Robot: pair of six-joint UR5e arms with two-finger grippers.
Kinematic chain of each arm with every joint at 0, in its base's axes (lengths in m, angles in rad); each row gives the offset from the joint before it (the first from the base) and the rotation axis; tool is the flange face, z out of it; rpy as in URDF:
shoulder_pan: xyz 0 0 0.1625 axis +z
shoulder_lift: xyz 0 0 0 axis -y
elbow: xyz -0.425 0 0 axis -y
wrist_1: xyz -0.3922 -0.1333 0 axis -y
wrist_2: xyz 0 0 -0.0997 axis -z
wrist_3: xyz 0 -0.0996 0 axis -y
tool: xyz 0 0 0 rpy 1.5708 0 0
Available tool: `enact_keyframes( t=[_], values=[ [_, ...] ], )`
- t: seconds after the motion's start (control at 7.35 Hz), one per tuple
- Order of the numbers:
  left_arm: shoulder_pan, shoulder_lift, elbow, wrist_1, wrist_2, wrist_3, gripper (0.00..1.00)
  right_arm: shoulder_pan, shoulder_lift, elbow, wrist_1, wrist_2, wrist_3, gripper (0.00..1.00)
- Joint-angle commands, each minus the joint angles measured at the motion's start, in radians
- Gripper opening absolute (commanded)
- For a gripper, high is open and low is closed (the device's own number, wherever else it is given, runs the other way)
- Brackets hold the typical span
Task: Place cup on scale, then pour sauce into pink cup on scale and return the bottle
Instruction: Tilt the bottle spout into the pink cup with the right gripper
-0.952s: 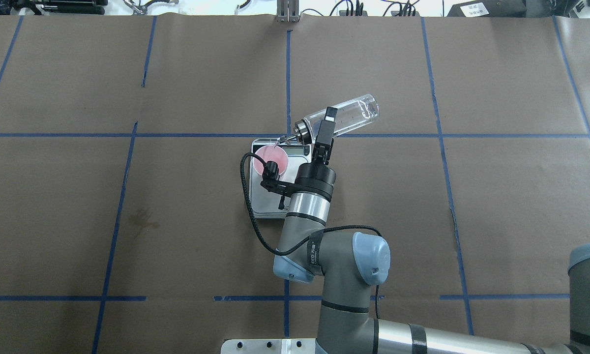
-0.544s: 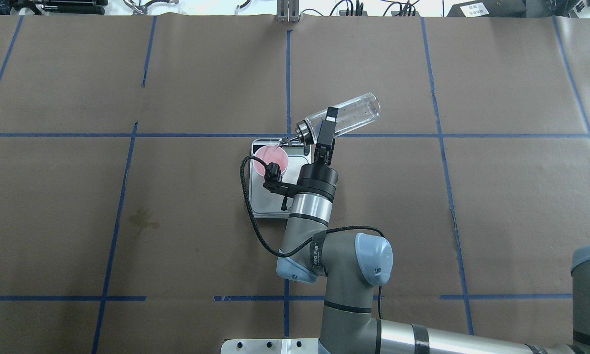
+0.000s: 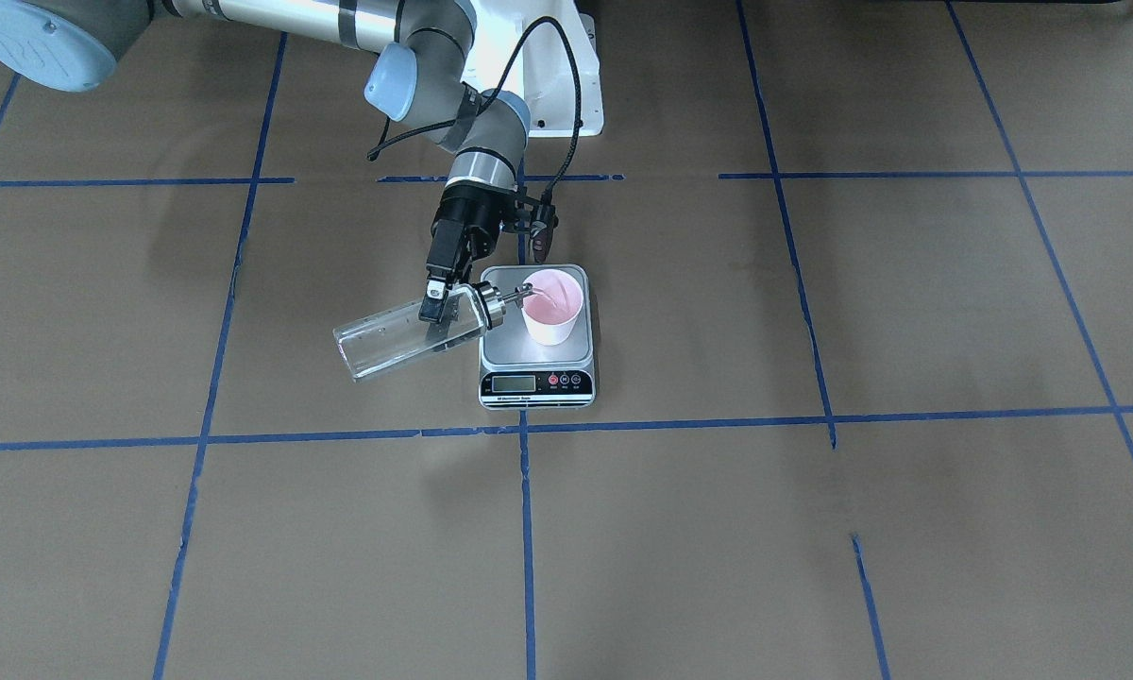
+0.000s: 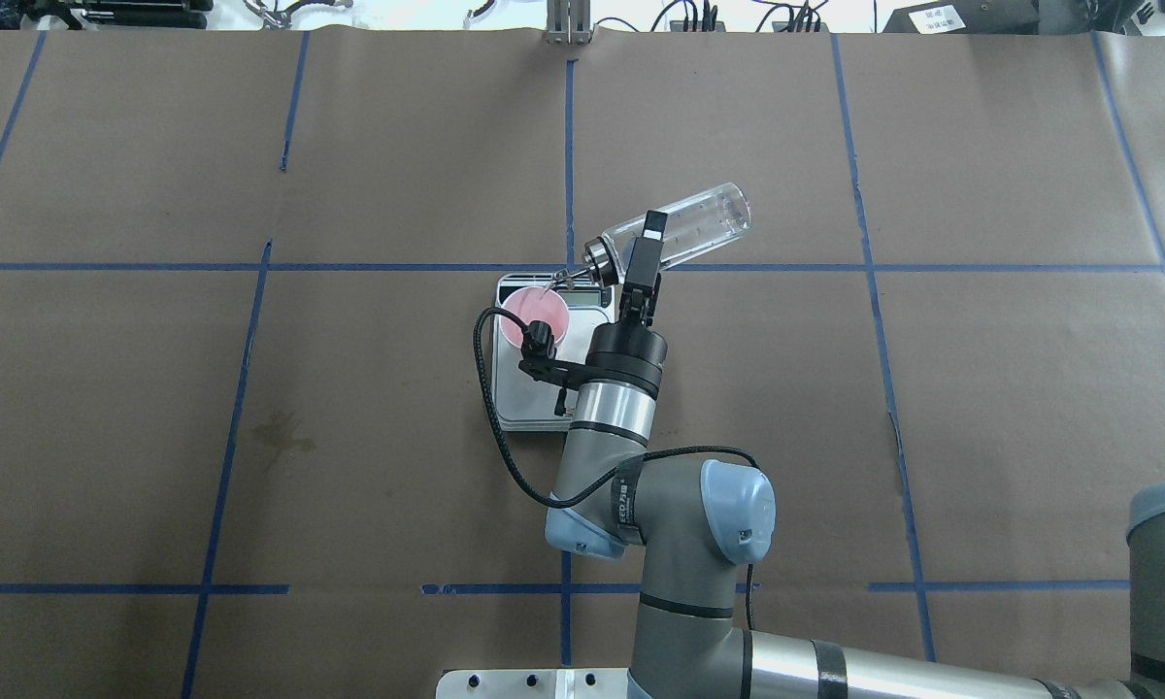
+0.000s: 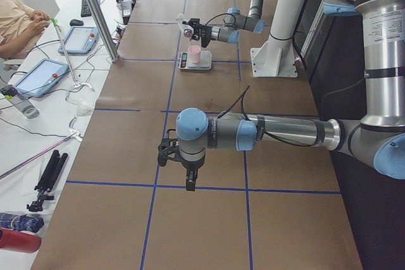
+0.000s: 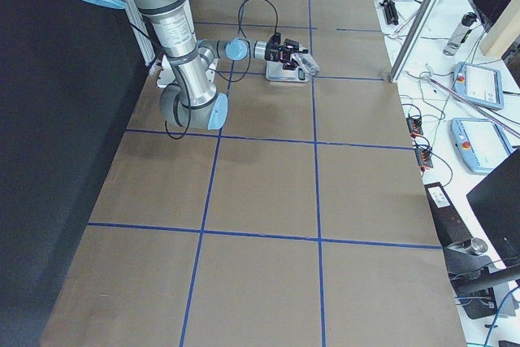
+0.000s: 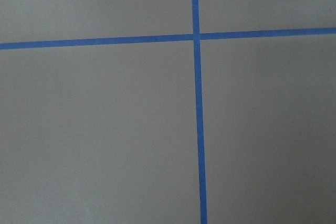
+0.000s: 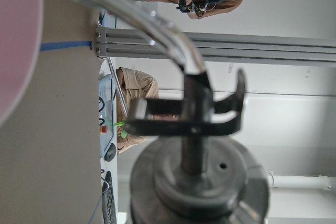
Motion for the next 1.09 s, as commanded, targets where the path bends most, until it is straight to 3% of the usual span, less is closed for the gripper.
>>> enact_keyframes(
  t=[0.0, 0.82, 0.95],
  values=[
    [0.000, -0.002, 0.001, 0.000, 0.000, 0.000, 1.00, 0.000, 0.000, 0.000, 0.000, 0.001, 0.000, 0.00],
    [0.000, -0.002, -0.002, 0.000, 0.000, 0.000, 1.00, 0.000, 0.000, 0.021, 0.018, 0.004, 0.015, 0.00],
    [0.000, -0.002, -0.002, 0.000, 0.000, 0.000, 1.00, -0.009, -0.004, 0.049, 0.116, 0.014, 0.017, 0.00]
  ],
)
